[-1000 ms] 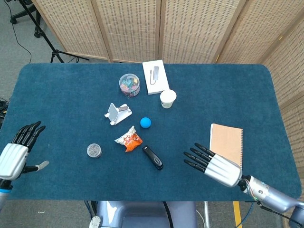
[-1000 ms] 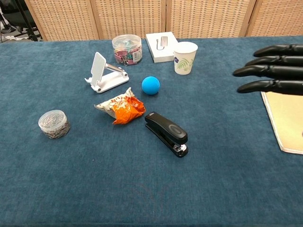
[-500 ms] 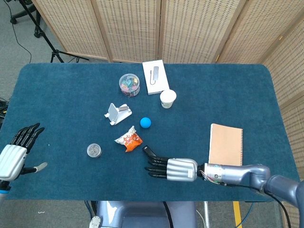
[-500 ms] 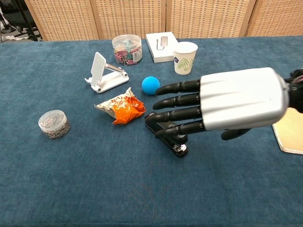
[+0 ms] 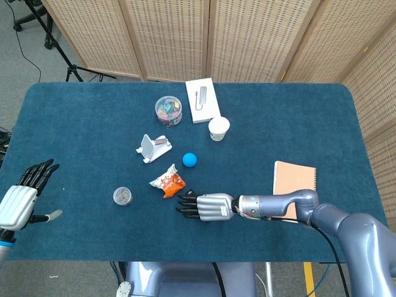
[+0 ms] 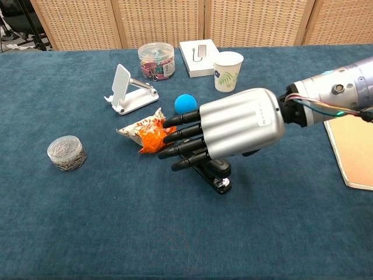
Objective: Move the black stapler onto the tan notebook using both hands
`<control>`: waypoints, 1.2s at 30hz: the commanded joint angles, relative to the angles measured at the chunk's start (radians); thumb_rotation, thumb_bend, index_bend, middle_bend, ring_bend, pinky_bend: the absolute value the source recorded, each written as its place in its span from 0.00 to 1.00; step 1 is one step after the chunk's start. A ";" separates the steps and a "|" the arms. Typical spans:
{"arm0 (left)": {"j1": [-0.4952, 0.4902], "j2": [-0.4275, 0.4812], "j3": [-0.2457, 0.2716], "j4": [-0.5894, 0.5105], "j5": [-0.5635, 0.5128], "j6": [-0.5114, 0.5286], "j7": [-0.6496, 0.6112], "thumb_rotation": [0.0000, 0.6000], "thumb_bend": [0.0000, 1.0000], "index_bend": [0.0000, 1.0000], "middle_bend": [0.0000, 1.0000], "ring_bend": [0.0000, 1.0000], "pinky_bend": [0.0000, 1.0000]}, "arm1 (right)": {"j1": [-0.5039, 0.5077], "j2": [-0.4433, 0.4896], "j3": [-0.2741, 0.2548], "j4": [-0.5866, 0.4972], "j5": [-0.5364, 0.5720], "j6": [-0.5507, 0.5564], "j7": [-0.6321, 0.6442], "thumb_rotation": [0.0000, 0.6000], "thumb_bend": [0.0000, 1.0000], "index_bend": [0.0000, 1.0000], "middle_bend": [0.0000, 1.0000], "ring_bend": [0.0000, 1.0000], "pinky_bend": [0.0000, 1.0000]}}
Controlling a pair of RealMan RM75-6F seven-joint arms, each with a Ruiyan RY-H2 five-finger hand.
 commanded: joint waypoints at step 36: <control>-0.010 0.012 -0.022 -0.012 0.029 -0.108 -0.030 1.00 0.00 0.03 0.00 0.00 0.08 | -0.209 0.208 -0.095 0.097 0.363 0.274 -0.049 1.00 0.75 0.59 0.46 0.31 0.33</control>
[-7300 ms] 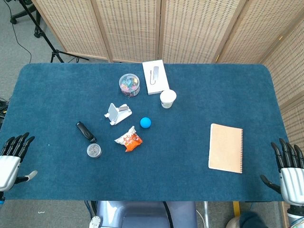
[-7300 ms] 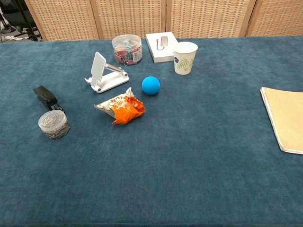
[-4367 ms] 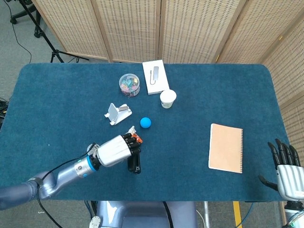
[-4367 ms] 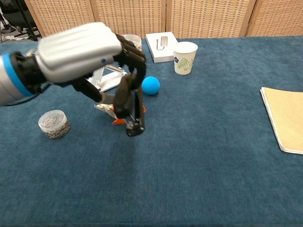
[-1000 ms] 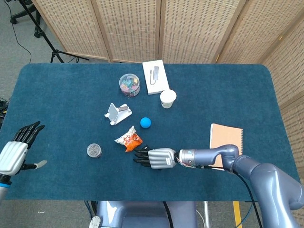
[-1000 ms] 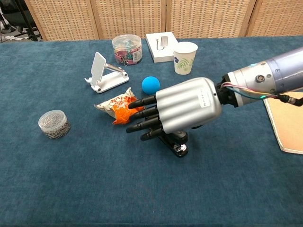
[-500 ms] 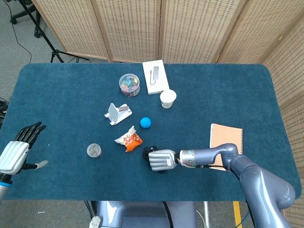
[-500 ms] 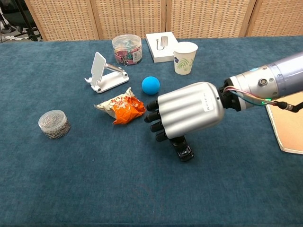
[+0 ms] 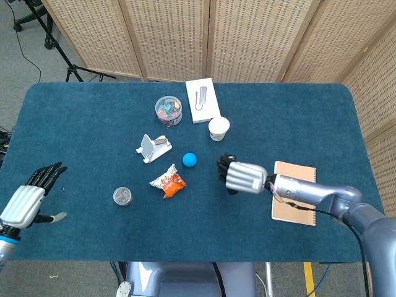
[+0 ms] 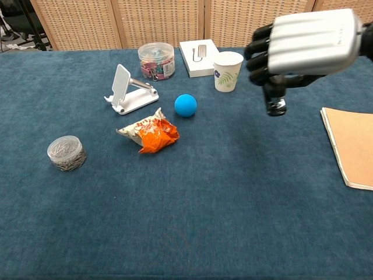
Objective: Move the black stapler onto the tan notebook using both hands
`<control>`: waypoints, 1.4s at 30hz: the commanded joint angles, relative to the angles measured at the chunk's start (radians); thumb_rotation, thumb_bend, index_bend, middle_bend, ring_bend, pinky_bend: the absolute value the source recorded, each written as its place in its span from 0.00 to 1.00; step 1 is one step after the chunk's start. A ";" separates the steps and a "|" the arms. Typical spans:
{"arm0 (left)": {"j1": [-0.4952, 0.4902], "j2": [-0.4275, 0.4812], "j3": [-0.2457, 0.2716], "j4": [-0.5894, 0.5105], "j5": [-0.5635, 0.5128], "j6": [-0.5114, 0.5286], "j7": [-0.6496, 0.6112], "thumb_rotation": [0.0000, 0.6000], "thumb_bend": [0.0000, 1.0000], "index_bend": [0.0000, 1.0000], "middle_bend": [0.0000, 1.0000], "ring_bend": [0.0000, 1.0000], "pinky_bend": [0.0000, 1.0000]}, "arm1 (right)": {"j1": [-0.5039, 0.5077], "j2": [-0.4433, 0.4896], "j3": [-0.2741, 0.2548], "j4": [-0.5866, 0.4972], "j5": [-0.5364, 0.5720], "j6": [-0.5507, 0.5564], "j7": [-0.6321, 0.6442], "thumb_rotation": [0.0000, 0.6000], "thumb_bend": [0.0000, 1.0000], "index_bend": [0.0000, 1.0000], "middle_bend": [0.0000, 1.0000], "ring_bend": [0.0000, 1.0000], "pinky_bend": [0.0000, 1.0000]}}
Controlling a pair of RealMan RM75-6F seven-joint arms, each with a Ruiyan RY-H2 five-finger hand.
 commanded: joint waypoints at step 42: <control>0.003 0.004 0.009 -0.044 0.044 -0.016 0.042 1.00 0.00 0.03 0.00 0.00 0.08 | -0.440 -0.178 -0.040 0.387 0.259 0.001 0.216 1.00 0.31 0.07 0.00 0.00 0.05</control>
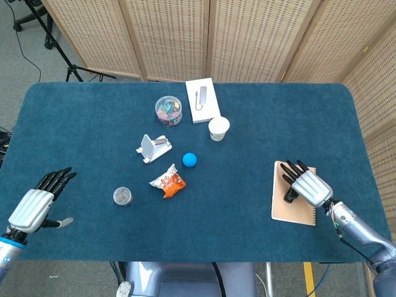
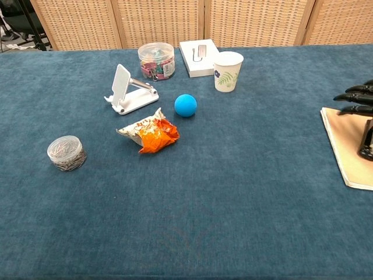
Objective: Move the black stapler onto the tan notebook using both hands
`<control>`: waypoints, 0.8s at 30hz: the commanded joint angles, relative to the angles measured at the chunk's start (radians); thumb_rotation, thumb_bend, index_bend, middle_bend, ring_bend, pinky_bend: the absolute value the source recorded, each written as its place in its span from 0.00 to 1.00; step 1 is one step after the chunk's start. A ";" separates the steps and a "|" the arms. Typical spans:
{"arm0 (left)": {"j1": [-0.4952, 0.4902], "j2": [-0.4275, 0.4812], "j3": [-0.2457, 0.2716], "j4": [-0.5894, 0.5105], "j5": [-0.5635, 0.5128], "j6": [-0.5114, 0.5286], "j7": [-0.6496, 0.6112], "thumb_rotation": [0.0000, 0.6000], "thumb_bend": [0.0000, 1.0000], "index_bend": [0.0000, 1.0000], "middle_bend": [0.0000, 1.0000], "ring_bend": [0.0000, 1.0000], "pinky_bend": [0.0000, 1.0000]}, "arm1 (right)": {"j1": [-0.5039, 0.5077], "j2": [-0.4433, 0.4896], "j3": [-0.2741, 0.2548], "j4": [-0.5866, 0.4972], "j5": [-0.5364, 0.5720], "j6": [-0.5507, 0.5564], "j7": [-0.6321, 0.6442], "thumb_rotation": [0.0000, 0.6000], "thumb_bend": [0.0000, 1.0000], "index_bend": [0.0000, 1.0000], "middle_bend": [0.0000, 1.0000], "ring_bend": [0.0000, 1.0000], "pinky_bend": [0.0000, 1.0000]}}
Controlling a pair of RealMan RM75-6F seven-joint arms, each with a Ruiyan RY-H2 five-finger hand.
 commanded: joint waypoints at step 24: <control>0.106 -0.071 -0.048 0.014 -0.044 0.183 0.215 1.00 0.00 0.03 0.00 0.00 0.05 | -0.362 0.396 0.125 -1.154 0.337 0.375 -0.307 1.00 0.00 0.04 0.00 0.00 0.00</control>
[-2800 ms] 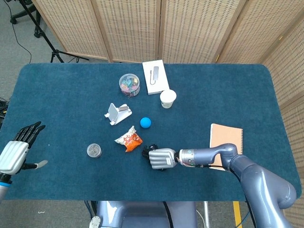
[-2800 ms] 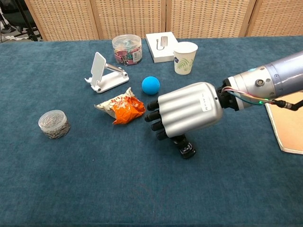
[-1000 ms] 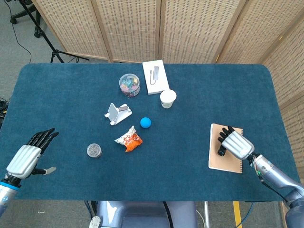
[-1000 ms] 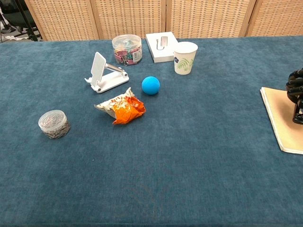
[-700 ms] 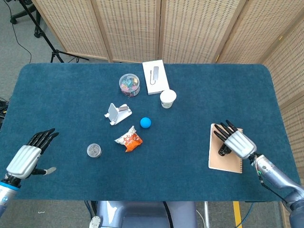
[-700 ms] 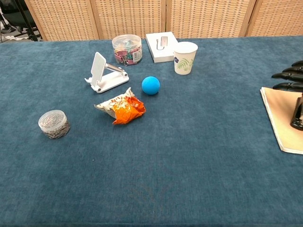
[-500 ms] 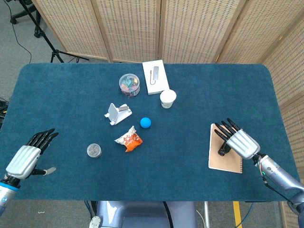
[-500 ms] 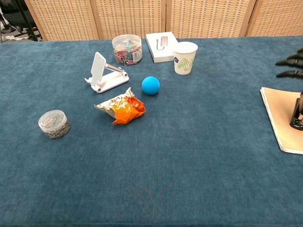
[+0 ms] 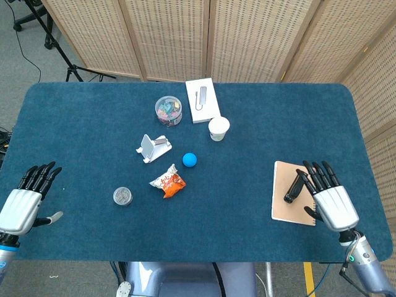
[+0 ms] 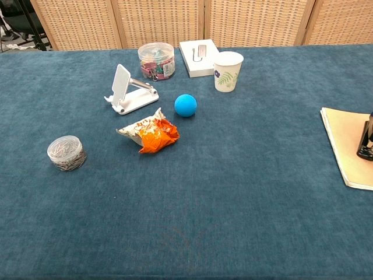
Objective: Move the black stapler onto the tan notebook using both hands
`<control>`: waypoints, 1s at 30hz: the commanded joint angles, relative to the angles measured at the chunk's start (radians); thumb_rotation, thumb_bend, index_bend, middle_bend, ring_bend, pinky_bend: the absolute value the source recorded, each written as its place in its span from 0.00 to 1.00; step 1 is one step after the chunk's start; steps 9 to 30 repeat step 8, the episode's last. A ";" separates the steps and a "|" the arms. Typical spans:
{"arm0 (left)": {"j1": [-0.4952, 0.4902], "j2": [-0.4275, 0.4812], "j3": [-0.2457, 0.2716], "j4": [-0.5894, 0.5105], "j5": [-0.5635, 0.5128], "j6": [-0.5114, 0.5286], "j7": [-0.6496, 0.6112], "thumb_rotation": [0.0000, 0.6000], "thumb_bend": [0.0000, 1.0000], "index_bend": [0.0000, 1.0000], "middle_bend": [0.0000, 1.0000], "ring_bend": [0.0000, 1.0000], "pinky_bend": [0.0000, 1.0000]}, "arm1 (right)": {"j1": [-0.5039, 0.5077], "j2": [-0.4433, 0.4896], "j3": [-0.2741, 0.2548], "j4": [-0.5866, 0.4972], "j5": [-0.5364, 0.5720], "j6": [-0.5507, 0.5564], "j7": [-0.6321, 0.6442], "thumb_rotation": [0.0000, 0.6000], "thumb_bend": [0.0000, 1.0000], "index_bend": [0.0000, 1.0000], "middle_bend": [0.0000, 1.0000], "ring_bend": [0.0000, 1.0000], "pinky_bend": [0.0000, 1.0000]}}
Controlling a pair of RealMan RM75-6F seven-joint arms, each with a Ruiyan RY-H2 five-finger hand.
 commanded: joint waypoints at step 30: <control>0.048 -0.019 0.013 0.041 0.005 0.030 -0.065 1.00 0.00 0.02 0.00 0.00 0.05 | -0.220 -0.013 0.019 -0.141 0.074 0.146 -0.084 1.00 0.00 0.04 0.00 0.00 0.00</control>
